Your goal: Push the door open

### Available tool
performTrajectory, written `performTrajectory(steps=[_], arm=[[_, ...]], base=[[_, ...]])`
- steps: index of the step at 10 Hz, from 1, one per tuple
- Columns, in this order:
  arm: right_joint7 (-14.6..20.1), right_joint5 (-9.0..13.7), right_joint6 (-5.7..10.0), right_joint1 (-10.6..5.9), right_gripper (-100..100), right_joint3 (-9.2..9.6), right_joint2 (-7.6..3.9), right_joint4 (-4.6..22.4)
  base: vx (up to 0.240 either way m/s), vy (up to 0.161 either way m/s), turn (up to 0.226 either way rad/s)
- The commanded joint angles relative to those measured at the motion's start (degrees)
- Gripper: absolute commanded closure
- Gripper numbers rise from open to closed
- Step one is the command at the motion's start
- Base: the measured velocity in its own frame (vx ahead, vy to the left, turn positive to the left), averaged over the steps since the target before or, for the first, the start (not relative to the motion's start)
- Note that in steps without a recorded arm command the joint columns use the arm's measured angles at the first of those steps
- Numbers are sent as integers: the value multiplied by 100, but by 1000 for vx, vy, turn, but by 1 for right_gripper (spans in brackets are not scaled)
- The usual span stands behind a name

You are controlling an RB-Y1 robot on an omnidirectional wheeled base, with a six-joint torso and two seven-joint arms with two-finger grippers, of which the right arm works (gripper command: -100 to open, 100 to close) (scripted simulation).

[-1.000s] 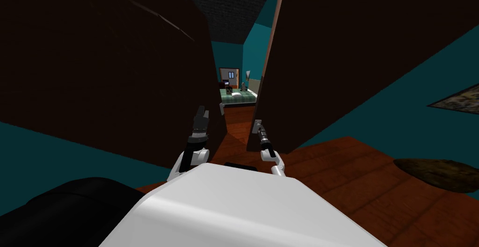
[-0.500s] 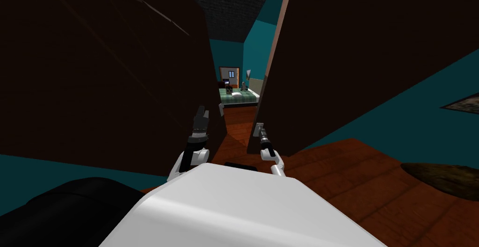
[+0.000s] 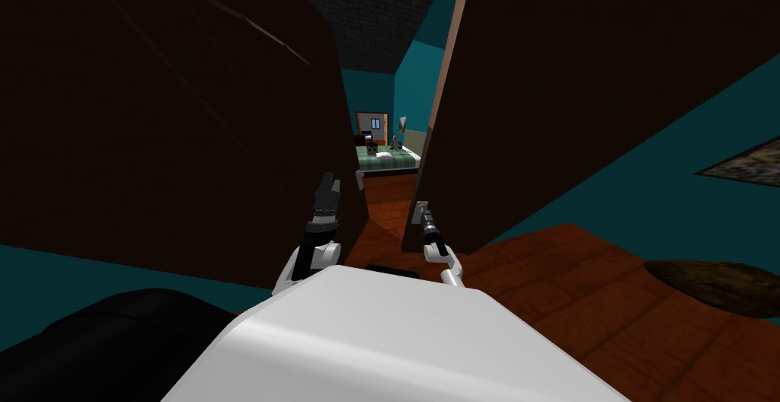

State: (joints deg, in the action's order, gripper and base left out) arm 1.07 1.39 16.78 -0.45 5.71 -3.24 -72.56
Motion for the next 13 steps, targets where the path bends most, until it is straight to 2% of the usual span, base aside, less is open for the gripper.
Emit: performTrajectory(steps=[1,4,6,7,10,13], arm=[[-92,78,26,-64,100,-1,-62,34],[-275,249,51,-160,100,81,-126,145],[-442,403,74,-248,100,155,-158,245],[-360,359,34,-199,-100,186,-136,170],[-348,369,9,-167,-100,232,-113,109],[-328,387,-36,-111,-100,312,-32,3]], base=[[179,27,-182],[189,2,-160],[228,-8,-326],[-43,22,-75],[-200,37,15],[-217,40,-12]])
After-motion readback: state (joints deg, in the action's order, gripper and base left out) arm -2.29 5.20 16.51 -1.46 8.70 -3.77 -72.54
